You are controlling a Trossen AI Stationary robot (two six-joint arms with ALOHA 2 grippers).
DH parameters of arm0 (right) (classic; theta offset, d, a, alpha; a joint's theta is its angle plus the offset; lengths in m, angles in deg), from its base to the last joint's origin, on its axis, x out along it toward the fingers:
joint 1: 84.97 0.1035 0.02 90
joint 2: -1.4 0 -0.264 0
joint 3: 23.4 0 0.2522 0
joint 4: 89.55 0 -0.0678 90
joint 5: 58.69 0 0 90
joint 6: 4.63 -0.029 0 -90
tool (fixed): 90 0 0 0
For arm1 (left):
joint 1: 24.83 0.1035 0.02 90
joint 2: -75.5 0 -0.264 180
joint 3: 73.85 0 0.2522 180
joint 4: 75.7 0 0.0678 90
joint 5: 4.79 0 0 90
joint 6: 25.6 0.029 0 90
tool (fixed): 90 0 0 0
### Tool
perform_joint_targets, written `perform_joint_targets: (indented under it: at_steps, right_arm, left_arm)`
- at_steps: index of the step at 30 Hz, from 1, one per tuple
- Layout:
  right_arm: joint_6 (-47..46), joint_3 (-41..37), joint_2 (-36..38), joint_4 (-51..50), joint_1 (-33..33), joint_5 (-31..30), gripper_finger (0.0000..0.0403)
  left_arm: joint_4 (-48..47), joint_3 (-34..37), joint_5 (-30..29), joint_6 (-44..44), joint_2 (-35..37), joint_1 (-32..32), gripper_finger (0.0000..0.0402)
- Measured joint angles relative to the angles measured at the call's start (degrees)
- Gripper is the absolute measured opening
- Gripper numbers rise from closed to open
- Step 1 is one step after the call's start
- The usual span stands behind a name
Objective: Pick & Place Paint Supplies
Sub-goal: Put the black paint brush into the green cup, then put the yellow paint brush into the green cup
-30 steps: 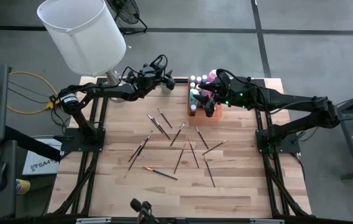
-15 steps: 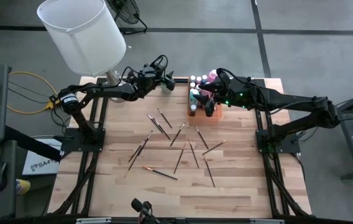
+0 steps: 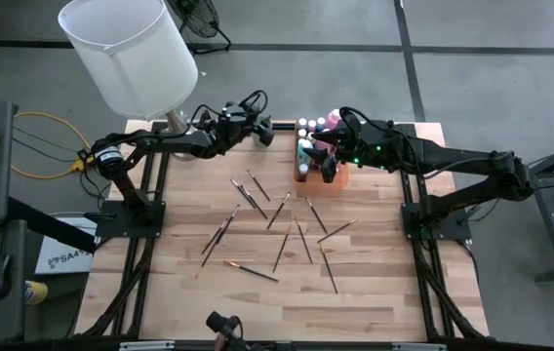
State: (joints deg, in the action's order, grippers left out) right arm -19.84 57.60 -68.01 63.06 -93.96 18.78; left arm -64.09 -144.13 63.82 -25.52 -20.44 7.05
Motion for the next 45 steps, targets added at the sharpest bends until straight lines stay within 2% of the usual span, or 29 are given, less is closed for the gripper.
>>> perform_joint_targets:
  at_steps: [8,16,23,25,28,35,41,45]
  right_arm:
    - [0.00,0.00,0.00,0.00,0.00,0.02,0.0238]
    - [0.02,0.00,0.00,0.00,0.00,0.02,0.0238]
    - [-0.55,0.00,0.06,-2.88,0.00,0.06,0.0238]
    - [-2.59,-0.02,0.71,-6.32,0.00,0.05,0.0238]
    - [-3.93,-0.02,1.85,-11.20,-0.02,1.92,0.0238]
    - [-1.77,-0.02,2.58,-29.43,0.00,11.31,0.0238]
    - [2.17,-0.02,1.72,-51.51,0.97,12.85,0.0238]
    - [10.63,-0.96,0.92,-56.73,2.57,11.20,0.0238]
  left_arm:
    - [0.01,0.00,0.74,7.50,0.00,-0.02,0.0232]
    - [0.01,0.00,0.74,7.60,0.00,-0.02,0.0232]
    - [-0.18,0.13,1.15,3.05,2.08,-0.46,0.0232]
    - [-0.41,0.09,3.07,1.90,4.50,-0.42,0.0232]
    - [-1.61,0.04,9.18,0.10,8.26,-0.39,0.0232]
    - [-9.23,-0.02,24.61,-0.83,14.19,-0.84,0.0232]
    - [-14.35,-0.06,30.19,-2.14,17.03,-1.20,0.0232]
    - [-15.48,0.01,31.86,-2.89,17.38,-1.25,0.0232]
